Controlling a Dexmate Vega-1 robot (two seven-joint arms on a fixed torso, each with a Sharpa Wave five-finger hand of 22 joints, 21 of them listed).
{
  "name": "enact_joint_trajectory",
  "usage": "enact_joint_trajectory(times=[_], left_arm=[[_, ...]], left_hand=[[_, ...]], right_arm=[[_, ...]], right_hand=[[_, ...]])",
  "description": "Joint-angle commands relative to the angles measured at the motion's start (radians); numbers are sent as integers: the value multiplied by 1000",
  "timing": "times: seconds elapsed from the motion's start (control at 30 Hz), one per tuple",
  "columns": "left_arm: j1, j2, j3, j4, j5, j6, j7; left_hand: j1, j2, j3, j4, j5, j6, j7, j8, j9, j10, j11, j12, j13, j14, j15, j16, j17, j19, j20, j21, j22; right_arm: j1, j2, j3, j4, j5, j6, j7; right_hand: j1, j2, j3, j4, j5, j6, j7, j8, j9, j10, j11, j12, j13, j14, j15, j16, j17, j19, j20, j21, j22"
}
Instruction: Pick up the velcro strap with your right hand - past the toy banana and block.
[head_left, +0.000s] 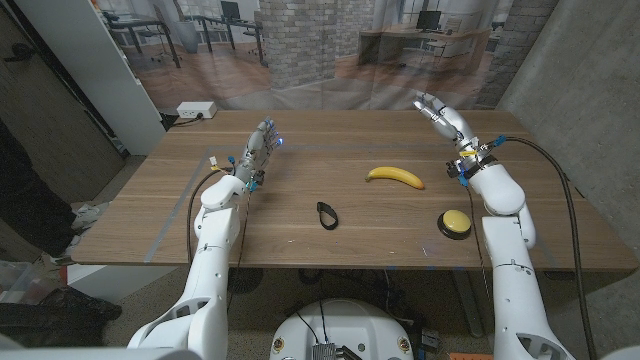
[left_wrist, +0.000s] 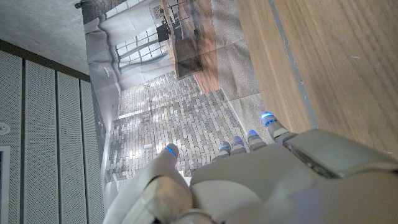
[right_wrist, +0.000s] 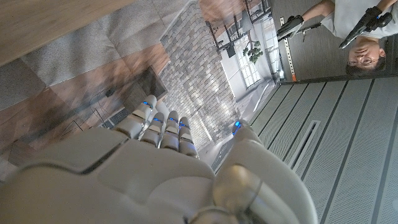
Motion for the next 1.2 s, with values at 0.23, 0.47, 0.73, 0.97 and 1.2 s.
enact_joint_trajectory(times=[0.23, 0.47, 0.73, 0.97, 1.2], left_arm=[[6, 0, -7, -12, -4, -4, -2], [14, -1, -11, -21, -10, -4, -4], [23, 1, -13, -34, -16, -4, -7], [30, 1, -14, -44, -20, -4, -6], [38, 2, -14, -56, -22, -1, -4]], left_hand=[[-1, 41, -7, -3, 7, -101, -1, 9, 6, -159, 6, 4, 4, -205, 12, 7, 4, -135, 10, -6, 5], [0, 40, -7, -3, 7, -99, 2, 9, 6, -159, 7, 4, 4, -207, 10, 6, 4, -135, 10, -7, 5], [0, 40, -8, -4, 7, -98, 4, 9, 6, -161, 5, 3, 4, -206, 7, 6, 4, -134, 10, -10, 5], [0, 40, -9, -4, 7, -97, 4, 8, 6, -158, 11, 4, 4, -206, 8, 6, 4, -133, 10, -11, 5], [0, 40, -9, -4, 7, -97, 4, 8, 6, -159, 8, 4, 4, -207, 8, 5, 4, -133, 10, -13, 5]], right_arm=[[-52, 5, -6, -88, -31, 25, 1], [-70, 6, -9, -115, -52, 51, -9], [-89, 8, -14, -151, -83, 66, -14], [-103, 11, -17, -173, -99, 78, -19], [-114, 6, -19, -194, -109, 90, -13]], right_hand=[[16, -2, 2, -13, 5, 11, -1, 0, 5, 10, 0, -2, 4, 12, 1, -2, 2, 8, 3, 1, 3], [20, -3, 2, -17, 4, 16, 0, 1, 5, 14, 0, -1, 4, 15, 0, -2, 2, 9, 2, 1, 3], [25, -4, 3, -24, 5, 23, 1, 1, 5, 21, -1, 0, 4, 23, -2, -1, 2, 11, 2, 0, 3], [29, -6, 3, -29, 5, 25, 2, 1, 5, 25, 1, -1, 4, 27, -2, -1, 2, 11, -6, -1, 3], [33, -8, 3, -34, 5, 27, 0, 0, 5, 29, 1, 0, 4, 32, -2, 0, 2, 11, -6, -1, 3]])
